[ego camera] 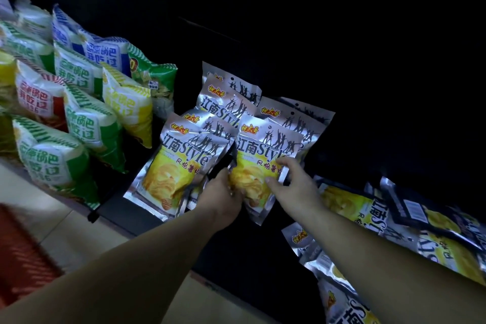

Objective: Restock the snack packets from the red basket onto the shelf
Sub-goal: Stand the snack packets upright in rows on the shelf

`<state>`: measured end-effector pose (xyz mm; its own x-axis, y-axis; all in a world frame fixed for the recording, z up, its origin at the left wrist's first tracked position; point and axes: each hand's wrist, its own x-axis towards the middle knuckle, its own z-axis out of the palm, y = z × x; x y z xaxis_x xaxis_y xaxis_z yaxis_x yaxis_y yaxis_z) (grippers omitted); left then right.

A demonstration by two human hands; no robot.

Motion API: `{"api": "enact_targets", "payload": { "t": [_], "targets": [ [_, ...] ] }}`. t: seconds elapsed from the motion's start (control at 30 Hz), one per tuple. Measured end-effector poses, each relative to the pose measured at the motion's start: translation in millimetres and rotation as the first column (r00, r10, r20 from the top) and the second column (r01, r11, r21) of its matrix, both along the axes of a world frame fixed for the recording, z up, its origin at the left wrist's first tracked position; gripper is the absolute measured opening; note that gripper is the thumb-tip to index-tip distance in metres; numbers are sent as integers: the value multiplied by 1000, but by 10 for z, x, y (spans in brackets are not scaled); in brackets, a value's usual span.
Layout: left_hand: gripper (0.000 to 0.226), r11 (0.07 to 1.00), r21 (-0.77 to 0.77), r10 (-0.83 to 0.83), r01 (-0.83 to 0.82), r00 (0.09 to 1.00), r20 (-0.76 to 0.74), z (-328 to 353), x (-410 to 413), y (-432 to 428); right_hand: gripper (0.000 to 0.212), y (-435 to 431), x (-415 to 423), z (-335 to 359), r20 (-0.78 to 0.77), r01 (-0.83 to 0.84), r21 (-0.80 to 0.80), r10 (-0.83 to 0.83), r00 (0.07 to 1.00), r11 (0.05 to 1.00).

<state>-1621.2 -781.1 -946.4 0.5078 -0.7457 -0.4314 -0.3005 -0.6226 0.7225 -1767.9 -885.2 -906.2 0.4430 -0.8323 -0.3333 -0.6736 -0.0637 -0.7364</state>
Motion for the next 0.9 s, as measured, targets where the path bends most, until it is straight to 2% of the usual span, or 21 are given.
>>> {"api": "enact_targets", "payload": {
  "t": [0.1,0.23,0.27,0.37,0.47,0.53,0.6,0.67,0.73,0.83,0.9],
  "targets": [
    [27,999,-18,39,-38,999,38,31,-16,-37,34,20,-16,-35,39,-1,1,1,999,1000],
    [34,998,-64,9,-4,998,70,185,-28,-62,48,53,-61,-44,51,30,-69,-26,998,997],
    [35,996,-93,-6,11,999,50,211,-26,-52,51,48,-72,-28,59,46,-74,-41,997,996],
    [35,977,-213,-40,8,988,-149,291,-47,-19,54,3,-92,44,82,72,-118,-62,995,990],
    [40,975,-218,-65,27,983,-171,361,-50,25,54,-46,-88,113,77,68,-172,-55,995,983],
    [42,982,-175,-97,75,988,-121,351,12,35,52,-57,-82,127,46,49,-196,-41,998,979],
    [48,982,-89,-169,167,986,-12,339,58,27,52,-39,-53,124,15,30,-220,-27,1000,975],
    [55,982,-17,-186,189,977,109,346,87,-7,52,7,6,106,-8,23,-242,-26,1000,970],
    [45,990,-21,-136,140,981,136,326,90,-56,50,29,59,68,-11,60,-237,-65,998,970],
    [4,993,-110,-27,38,994,102,264,84,-115,47,48,83,18,-20,88,-241,-96,995,966],
    [10,992,-125,29,-13,992,122,198,96,-145,48,48,82,-9,-17,97,-231,-104,994,968]
  ]
}}
